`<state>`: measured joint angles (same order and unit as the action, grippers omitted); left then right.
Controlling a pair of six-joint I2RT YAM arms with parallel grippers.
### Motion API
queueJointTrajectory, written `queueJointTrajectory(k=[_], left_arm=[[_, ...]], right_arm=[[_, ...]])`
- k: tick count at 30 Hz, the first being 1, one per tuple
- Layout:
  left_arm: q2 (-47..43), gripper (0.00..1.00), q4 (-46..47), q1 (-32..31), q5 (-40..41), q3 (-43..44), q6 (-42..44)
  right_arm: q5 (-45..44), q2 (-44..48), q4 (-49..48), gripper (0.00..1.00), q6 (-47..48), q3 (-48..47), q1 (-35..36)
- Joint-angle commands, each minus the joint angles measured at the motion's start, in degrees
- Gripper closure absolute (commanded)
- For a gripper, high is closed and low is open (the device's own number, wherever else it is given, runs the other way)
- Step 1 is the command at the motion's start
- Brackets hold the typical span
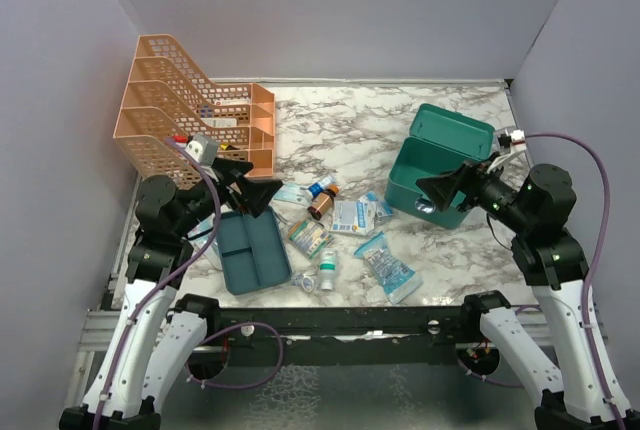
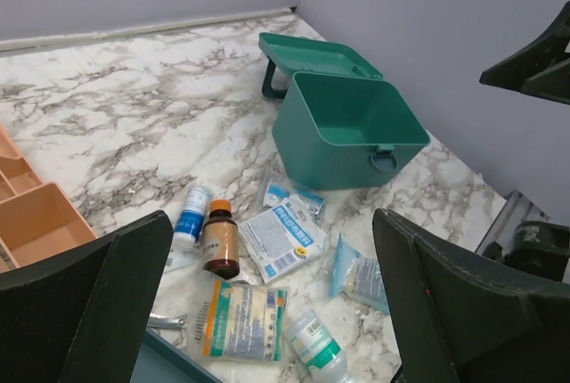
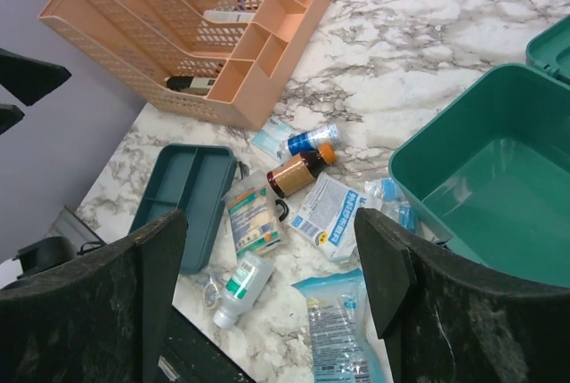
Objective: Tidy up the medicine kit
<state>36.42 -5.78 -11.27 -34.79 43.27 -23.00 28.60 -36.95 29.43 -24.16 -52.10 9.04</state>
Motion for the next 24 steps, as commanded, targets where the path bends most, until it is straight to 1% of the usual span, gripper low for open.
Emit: queueJointTrajectory(k=[1, 7, 13, 17, 21, 22, 24], left_arm=[[-4.0, 0.01, 3.6, -0.2, 6.2, -1.5, -2.5], [-7.6, 0.01, 1.4, -0.2, 10.2, -2.1, -2.7], [-10.1, 0.01, -0.5, -0.2, 10.5, -1.9, -1.8], [-11.0, 0.01, -0.5, -0.2, 7.0, -3.3, -2.5], [-10.8, 0.01, 4.2, -1.0, 1.1, -7.3, -4.5], [-10.3, 0.01, 5.7, -1.3, 0.4, -8.0, -5.7], [-8.0, 0.01, 7.2, -2.0, -1.1, -8.8, -6.3]], right_arm=[[-2.4, 0.5, -1.3, 0.22, 0.7, -1.9, -0.3], [-1.4, 2.3, -1.2, 0.22, 0.0, -1.6, -0.2], [-1.6, 5.1, -0.8, 0.22, -1.8, -1.0, -0.3], [0.3, 4.9, 1.3, 0.24, -2.0, -0.9, -0.3], [6.5, 1.4, 3.4, 0.3, -0.3, -0.4, -0.2], [7.0, 0.3, 4.2, 0.32, -0.2, -0.4, -0.3], [4.6, -1.3, 5.4, 0.33, -0.7, -0.4, -0.3]])
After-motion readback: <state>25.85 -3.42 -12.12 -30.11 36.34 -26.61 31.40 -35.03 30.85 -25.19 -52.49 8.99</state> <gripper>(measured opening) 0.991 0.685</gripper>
